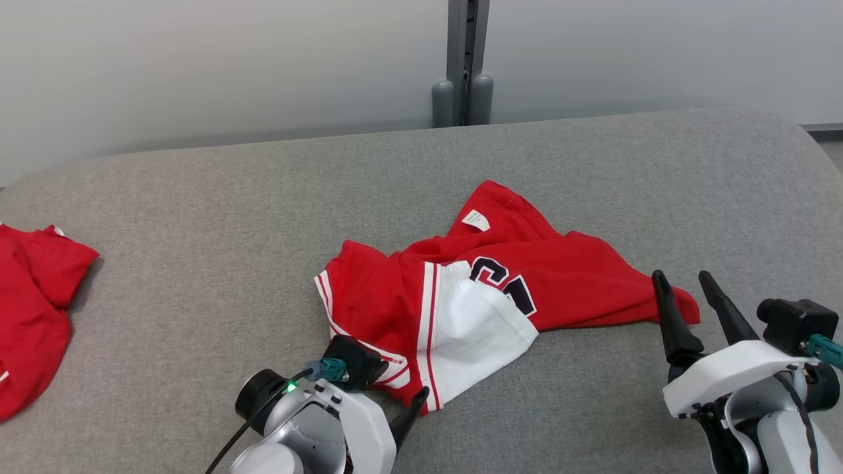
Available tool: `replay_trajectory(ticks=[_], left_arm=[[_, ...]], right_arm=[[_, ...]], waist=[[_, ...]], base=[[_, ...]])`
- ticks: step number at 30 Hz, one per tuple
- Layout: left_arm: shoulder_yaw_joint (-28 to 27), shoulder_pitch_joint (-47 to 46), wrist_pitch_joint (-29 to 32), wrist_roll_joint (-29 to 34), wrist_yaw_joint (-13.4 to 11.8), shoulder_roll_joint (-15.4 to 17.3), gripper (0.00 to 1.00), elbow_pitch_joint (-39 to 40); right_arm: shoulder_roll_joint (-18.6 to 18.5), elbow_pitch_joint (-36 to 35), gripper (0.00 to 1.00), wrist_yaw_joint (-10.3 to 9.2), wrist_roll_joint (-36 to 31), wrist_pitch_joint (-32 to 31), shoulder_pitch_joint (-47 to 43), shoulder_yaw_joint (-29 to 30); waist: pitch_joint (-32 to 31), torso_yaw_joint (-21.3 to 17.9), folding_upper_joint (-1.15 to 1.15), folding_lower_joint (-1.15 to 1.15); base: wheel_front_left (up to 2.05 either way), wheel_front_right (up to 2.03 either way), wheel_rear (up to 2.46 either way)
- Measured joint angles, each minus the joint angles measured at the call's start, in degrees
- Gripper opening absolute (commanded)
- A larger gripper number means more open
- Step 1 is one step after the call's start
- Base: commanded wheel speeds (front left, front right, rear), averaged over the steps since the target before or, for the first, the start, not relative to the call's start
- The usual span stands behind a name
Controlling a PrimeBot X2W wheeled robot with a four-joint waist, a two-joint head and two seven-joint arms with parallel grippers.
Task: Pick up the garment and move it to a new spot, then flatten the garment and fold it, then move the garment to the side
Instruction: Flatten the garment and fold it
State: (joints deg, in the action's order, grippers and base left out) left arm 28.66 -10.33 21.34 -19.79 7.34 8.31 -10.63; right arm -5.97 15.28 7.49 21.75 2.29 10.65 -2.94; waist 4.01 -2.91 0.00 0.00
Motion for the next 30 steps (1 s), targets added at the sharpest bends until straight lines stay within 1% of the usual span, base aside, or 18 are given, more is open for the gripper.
replay_trajectory(ticks=[4, 6, 9, 10, 11, 12, 13, 18, 22, 24, 27, 30], left_arm=[[2.9, -2.8, 3.8, 0.0, 0.1, 1.3, 1.0, -1.5], [3.1, -4.1, 4.3, 0.5, 0.1, 1.8, 1.0, -2.9], [3.6, -5.5, 4.9, 2.2, -0.9, 2.0, 1.0, -5.0], [4.0, -5.7, 5.3, 2.1, -0.8, 1.9, 0.86, -5.7], [5.1, -5.7, 6.1, 1.7, -0.8, 1.6, 0.4, -6.7], [5.8, -5.7, 6.9, 1.6, -0.5, 1.7, 0.15, -7.0], [6.5, -5.7, 7.8, 1.5, -0.4, 1.9, 0.0, -7.4], [7.8, -5.8, 8.7, 0.5, -0.3, 2.8, 0.0, -7.4], [6.9, -6.5, 7.6, 0.1, -0.4, 3.3, 0.0, -6.4], [5.7, -6.7, 7.0, -0.7, -0.8, 3.8, 0.0, -5.7], [3.3, -7.4, 6.9, -1.9, -0.9, 5.8, 0.0, -4.9], [0.1, -8.6, 7.9, -3.7, -1.1, 9.2, 0.0, -4.5]], right_arm=[[0.2, 0.3, 1.0, 0.0, 0.0, 0.0, 0.5, -0.1], [0.3, 0.5, 1.0, 0.0, 0.0, 0.0, 0.6, -0.3], [0.4, 1.0, 1.0, 0.0, 0.0, 0.2, 0.9, -0.5], [0.4, 1.2, 1.0, 0.0, 0.0, 0.3, 1.0, -0.6], [0.5, 1.6, 1.0, 0.0, 0.0, 0.3, 1.1, -0.6], [0.4, 1.7, 1.0, 0.0, 0.0, 0.3, 1.1, -0.6], [0.4, 1.8, 1.0, 0.0, 0.0, 0.3, 1.2, -0.6], [0.4, 2.5, 1.0, 0.0, -0.2, 0.3, 1.2, -0.5], [0.5, 2.6, 1.0, 0.0, -0.4, 0.3, 1.2, -0.8], [0.6, 2.7, 1.0, 0.0, -0.4, 0.3, 1.2, -0.9], [0.6, 2.7, 1.0, 0.0, -0.4, 0.3, 1.2, -0.9], [0.6, 2.7, 1.0, 0.0, -0.4, 0.3, 1.4, -1.0]], waist=[[1.1, -1.1, 0.0, 0.0], [1.5, -1.7, 0.0, 0.0], [2.1, -2.5, 0.0, 0.0], [2.3, -2.7, 0.0, 0.0], [2.4, -3.0, 0.0, 0.0], [2.5, -3.0, 0.0, 0.0], [2.5, -3.0, 0.0, 0.0], [2.0, -2.8, 0.0, 0.0], [1.6, -2.4, 0.0, 0.0], [1.3, -2.3, 0.0, 0.0], [1.0, -2.2, 0.0, 0.0], [1.1, -2.2, 0.0, 0.0]], base=[[0.0, 0.0, 0.0], [0.0, 0.0, 0.0], [0.0, 0.0, 0.0], [0.0, 0.0, 0.0], [0.0, 0.0, 0.0], [0.0, 0.0, 0.0], [0.0, 0.0, 0.0], [0.0, 0.0, 0.0], [0.0, 0.0, 0.0], [0.0, 0.0, 0.0], [0.0, 0.0, 0.0], [0.0, 0.0, 0.0]])
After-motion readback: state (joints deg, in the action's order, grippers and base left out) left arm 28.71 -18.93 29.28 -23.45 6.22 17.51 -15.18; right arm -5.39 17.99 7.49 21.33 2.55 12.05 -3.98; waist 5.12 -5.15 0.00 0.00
